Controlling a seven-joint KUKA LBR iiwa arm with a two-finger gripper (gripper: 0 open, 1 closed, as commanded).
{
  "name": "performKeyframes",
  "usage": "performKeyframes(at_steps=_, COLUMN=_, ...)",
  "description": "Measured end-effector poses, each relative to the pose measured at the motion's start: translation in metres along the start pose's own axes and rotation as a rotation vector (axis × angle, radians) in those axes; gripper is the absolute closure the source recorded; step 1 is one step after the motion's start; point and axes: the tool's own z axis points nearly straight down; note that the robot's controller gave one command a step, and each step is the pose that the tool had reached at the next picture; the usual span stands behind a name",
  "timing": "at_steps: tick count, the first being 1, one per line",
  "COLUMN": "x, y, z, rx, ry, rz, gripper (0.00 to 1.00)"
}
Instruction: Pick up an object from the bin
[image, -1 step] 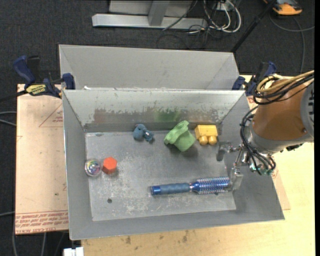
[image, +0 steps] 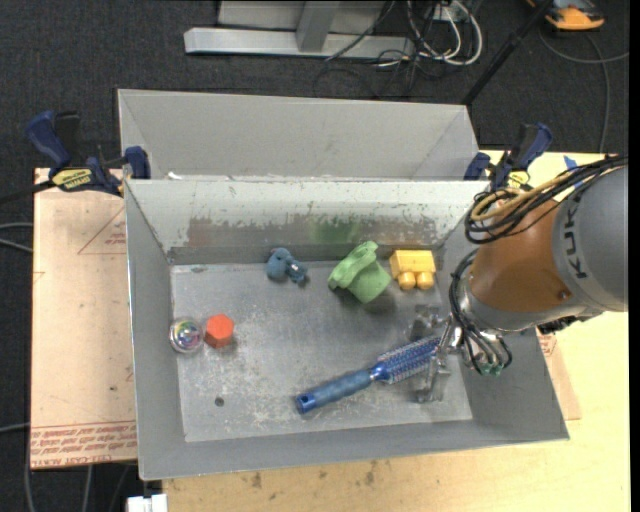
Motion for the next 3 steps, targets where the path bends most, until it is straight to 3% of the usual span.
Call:
performKeyframes(at_steps=1, x=-0.001, y=-0.001, z=-0.003, rx=0.002, ry=-0.004, rz=-0.001, gripper=1.00)
performKeyframes(at_steps=2, x=0.034, y=0.026, z=-0.130, rx=0.001, ry=-0.012, rz=0.061, gripper=1.00)
performKeyframes(at_steps=3, x=0.040, y=0.039, z=-0.203, rx=0.003, ry=-0.010, rz=-0.246, gripper=1.00)
